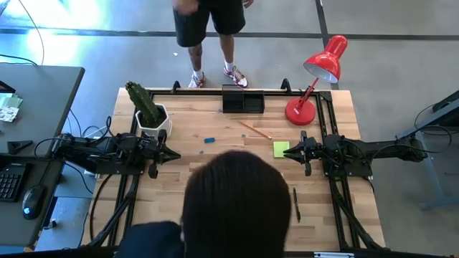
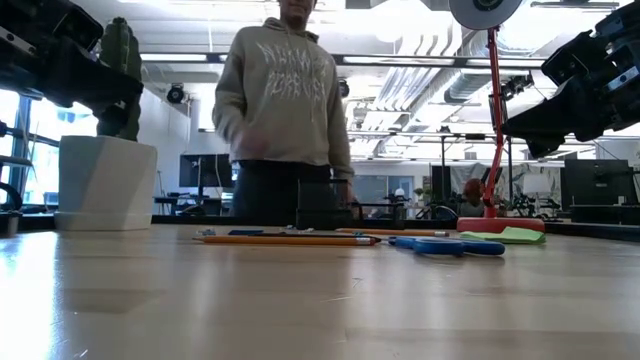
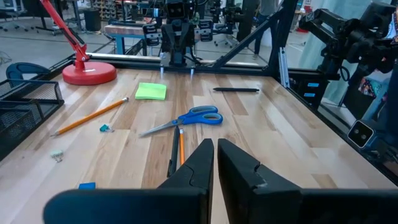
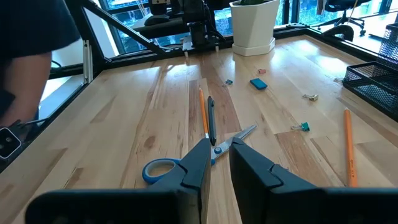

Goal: Pick and place office supplies into organizer

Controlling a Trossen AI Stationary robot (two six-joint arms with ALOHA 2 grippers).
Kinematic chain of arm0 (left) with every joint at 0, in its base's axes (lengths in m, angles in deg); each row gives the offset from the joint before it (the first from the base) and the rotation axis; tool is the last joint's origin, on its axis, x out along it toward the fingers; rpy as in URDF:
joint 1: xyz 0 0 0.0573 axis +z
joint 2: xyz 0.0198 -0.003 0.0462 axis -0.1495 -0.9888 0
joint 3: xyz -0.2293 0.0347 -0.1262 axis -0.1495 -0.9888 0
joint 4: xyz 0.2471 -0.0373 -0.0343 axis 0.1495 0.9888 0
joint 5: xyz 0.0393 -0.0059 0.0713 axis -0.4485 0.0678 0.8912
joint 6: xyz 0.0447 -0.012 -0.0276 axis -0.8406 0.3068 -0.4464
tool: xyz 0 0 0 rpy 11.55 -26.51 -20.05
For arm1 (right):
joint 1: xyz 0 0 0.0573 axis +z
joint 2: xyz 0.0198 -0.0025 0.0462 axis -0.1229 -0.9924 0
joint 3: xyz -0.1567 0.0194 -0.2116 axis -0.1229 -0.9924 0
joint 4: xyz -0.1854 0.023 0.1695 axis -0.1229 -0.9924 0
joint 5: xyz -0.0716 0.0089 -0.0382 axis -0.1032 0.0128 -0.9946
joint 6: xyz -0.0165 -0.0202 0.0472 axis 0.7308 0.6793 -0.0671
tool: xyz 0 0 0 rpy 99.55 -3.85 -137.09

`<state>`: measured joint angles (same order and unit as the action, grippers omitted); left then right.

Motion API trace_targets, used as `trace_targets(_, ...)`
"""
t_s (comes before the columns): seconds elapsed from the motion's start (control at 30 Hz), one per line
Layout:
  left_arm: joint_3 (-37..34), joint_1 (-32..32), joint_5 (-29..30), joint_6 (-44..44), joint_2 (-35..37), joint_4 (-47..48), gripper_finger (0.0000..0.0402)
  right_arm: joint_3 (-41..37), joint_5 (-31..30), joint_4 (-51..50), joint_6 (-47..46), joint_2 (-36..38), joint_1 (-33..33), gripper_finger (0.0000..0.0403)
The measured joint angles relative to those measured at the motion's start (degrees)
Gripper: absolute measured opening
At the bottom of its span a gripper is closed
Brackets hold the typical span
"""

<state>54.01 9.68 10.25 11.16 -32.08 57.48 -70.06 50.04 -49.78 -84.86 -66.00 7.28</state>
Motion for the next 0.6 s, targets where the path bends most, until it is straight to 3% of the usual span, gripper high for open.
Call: trace_targets(0.6,0.0,0.0,0.0,0.0,0.0,0.0,0.0015,0.0,0.0,0.0,0.0,0.0,0.0,0.0053)
